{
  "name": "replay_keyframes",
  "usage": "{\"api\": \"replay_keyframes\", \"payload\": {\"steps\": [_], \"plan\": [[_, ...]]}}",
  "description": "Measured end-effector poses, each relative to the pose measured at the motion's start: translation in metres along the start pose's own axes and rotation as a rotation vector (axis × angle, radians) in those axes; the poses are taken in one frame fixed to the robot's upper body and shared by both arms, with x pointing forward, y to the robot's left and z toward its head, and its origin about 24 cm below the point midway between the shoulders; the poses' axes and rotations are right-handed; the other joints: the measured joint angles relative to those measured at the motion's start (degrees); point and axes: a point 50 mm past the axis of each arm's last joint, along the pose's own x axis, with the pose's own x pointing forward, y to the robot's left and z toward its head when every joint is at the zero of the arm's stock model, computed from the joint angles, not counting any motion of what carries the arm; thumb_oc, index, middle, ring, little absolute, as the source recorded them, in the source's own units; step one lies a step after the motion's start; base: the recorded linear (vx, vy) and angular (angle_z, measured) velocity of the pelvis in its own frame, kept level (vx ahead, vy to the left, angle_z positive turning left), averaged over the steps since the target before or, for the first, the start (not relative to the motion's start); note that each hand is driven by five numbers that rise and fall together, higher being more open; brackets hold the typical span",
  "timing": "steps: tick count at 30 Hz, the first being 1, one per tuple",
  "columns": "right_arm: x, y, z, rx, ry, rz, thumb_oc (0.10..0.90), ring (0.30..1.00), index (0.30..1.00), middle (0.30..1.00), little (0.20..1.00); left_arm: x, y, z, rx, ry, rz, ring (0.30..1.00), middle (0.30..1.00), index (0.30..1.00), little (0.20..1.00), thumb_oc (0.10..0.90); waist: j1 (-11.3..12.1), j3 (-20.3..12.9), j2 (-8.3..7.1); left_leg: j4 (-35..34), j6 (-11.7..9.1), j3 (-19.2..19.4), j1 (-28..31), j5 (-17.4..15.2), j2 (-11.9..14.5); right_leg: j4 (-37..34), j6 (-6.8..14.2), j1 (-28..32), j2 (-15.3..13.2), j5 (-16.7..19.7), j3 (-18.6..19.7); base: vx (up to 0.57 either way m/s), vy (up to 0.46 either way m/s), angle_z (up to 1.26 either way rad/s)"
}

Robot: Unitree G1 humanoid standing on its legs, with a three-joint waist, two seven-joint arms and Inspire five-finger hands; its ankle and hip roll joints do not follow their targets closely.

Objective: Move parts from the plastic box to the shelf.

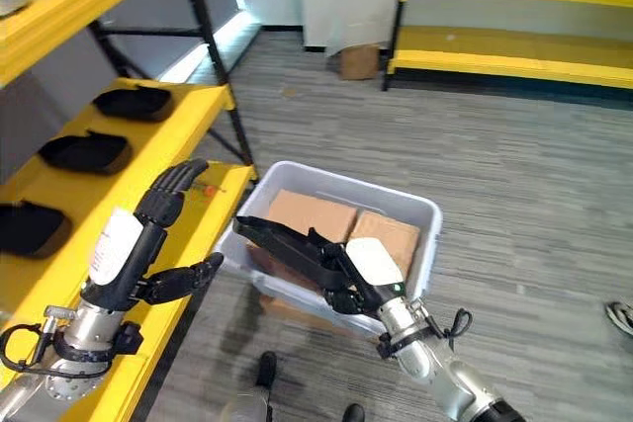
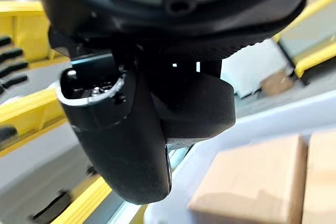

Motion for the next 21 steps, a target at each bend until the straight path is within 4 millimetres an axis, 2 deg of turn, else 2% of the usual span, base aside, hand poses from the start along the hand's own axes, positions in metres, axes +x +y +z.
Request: {"api": "replay_keyframes", "payload": {"steps": [1, 2, 4, 5, 6, 7, 8, 9, 12, 13, 14, 18, 20, 21], "plan": [[-0.007, 0.002, -0.005, 0.038, 0.046, 0.002, 0.400, 0.300, 0.300, 0.300, 0.300, 0.009, -0.008, 0.007, -0.040, -0.055, -0.012, 1.000, 1.000, 1.000, 1.000, 0.900, -1.15, 0.27, -2.29, 6.45, -0.59, 4.58, 0.38, 1.43, -0.86, -0.48, 1.02, 0.00, -4.48, 0.67, -2.14, -0.29, 0.200, 1.29], [-0.007, 0.000, -0.006, 0.049, 0.054, -0.005, 0.400, 0.300, 0.300, 0.300, 0.300, 0.012, -0.012, 0.009, -0.054, -0.073, -0.016, 1.000, 1.000, 1.000, 1.000, 0.900, -1.75, 0.49, -2.79, 8.67, -0.52, 4.70, 1.59, 1.43, -1.20, -0.39, 1.02, -0.04, -5.91, 0.99, -2.77, -0.20, 0.232, 0.86], [-0.009, -0.007, -0.010, 0.072, 0.074, -0.042, 0.400, 0.300, 0.300, 0.300, 0.300, 0.019, -0.019, 0.015, -0.089, -0.101, -0.011, 1.000, 1.000, 1.000, 1.000, 0.900, -3.91, 0.69, -3.18, 14.85, -0.51, 4.96, 3.94, 0.77, -2.04, 0.68, 2.75, 0.05, -9.45, 1.54, -3.74, -0.05, 0.127, 0.45], [-0.009, -0.011, -0.012, 0.079, 0.078, -0.059, 0.400, 0.300, 0.300, 0.300, 0.300, 0.021, -0.019, 0.017, -0.098, -0.111, 0.001, 1.000, 1.000, 1.000, 1.000, 0.900, -4.93, 0.52, -2.60, 15.65, 0.09, 4.76, 5.64, 2.78, -2.51, 1.45, 4.28, 0.00, -10.16, 1.41, -3.63, -0.27, 0.446, 0.47], [-0.007, -0.017, -0.014, 0.101, 0.086, -0.094, 0.400, 0.300, 0.300, 0.300, 0.300, 0.026, -0.017, 0.019, -0.100, -0.131, 0.025, 1.000, 1.000, 1.000, 1.000, 0.900, -6.15, 0.19, -1.64, 12.55, -0.55, 3.44, 7.57, 4.69, -3.76, 4.58, 5.46, -1.87, -10.94, 1.21, -1.91, -0.18, 0.413, 0.31], [-0.006, -0.020, -0.014, 0.126, 0.088, -0.120, 0.400, 0.300, 0.300, 0.300, 0.300, 0.030, -0.016, 0.019, -0.095, -0.140, 0.037, 1.000, 1.000, 1.000, 1.000, 0.900, -6.06, 0.08, -2.41, 10.27, 0.70, 3.42, 7.27, 4.67, -4.91, 6.44, 5.18, -4.05, -11.70, 1.51, -0.45, -0.37, 0.685, 0.62], [-0.002, -0.031, -0.009, 0.164, 0.059, -0.178, 0.400, 0.300, 0.300, 0.300, 0.300, 0.040, -0.015, 0.020, -0.092, -0.165, 0.057, 1.000, 1.000, 1.000, 1.000, 0.900, -6.11, -0.23, -2.43, 3.71, 2.09, 2.76, 8.02, 4.03, -6.66, 4.93, 7.63, -4.62, -12.14, 1.95, -0.45, -0.17, 0.359, 0.59], [0.002, -0.036, -0.008, 0.192, 0.056, -0.216, 0.400, 0.300, 0.300, 0.300, 0.300, 0.044, -0.017, 0.020, -0.105, -0.165, 0.078, 1.000, 1.000, 1.000, 1.000, 0.900, -5.74, -0.22, -2.46, 2.38, 2.08, 2.01, 7.44, 4.05, -7.25, 4.71, 8.80, -5.52, -12.52, 2.54, -0.13, -0.27, 0.453, 0.63], [0.011, -0.039, 0.003, 0.317, 0.024, -0.225, 0.400, 0.300, 0.300, 0.300, 0.300, 0.035, -0.029, 0.023, -0.146, -0.121, 0.048, 1.000, 1.000, 1.000, 1.000, 0.900, -4.76, -0.27, -2.52, 0.10, 2.18, 0.07, 7.62, 4.02, -8.60, 1.75, 9.88, -3.34, -12.76, 4.30, -0.91, -0.12, 0.256, 0.41], [0.012, -0.041, 0.009, 0.334, 0.002, -0.218, 0.400, 0.300, 0.300, 0.300, 0.300, 0.031, -0.030, 0.023, -0.150, -0.109, 0.030, 1.000, 1.000, 1.000, 1.000, 0.900, -3.98, -0.27, -2.53, -0.49, 2.24, -0.15, 7.92, 4.00, -8.89, 0.85, 10.44, -2.59, -12.80, 4.85, -1.26, -0.15, 0.272, 0.45], [0.016, -0.042, 0.025, 0.357, -0.074, -0.193, 0.400, 0.300, 0.300, 0.300, 0.300, 0.021, -0.033, 0.021, -0.152, -0.071, 0.003, 1.000, 1.000, 1.000, 1.000, 0.900, -2.19, -0.34, -2.66, -0.94, 2.75, -1.36, 7.91, 4.33, -9.50, -0.34, 10.78, -1.42, -12.92, 5.34, -1.62, -0.16, 0.267, 0.43], [0.028, -0.036, 0.048, 0.376, -0.189, -0.120, 0.400, 0.300, 0.300, 0.300, 0.300, 0.017, -0.030, 0.019, -0.138, -0.074, -0.020, 1.000, 1.000, 1.000, 1.000, 0.900, 1.82, -0.72, -3.13, -1.52, 3.26, -3.94, 7.02, 4.88, -9.90, -0.54, 11.26, -0.38, -12.92, 5.26, -2.85, -0.14, 0.182, 0.41], [0.031, -0.035, 0.053, 0.366, -0.211, -0.109, 0.400, 0.300, 0.300, 0.300, 0.300, 0.019, -0.029, 0.022, -0.140, -0.094, -0.022, 1.000, 1.000, 1.000, 1.000, 0.900, 3.06, -0.82, -3.37, -1.66, 3.73, -5.60, 5.52, 5.30, -10.13, -0.35, 10.95, 0.01, -13.00, 5.08, -4.70, -0.09, 0.066, 0.59], [0.030, -0.033, 0.052, 0.357, -0.205, -0.103, 0.400, 0.300, 0.300, 0.300, 0.300, 0.020, -0.028, 0.025, -0.142, -0.111, -0.034, 1.000, 1.000, 1.000, 1.000, 0.900, 3.86, -1.21, -4.05, -1.69, 4.33, -7.05, 4.58, 5.72, -10.52, 0.20, 10.91, 0.40, -12.96, 4.45, -5.02, -0.05, -0.005, 1.19]]}}
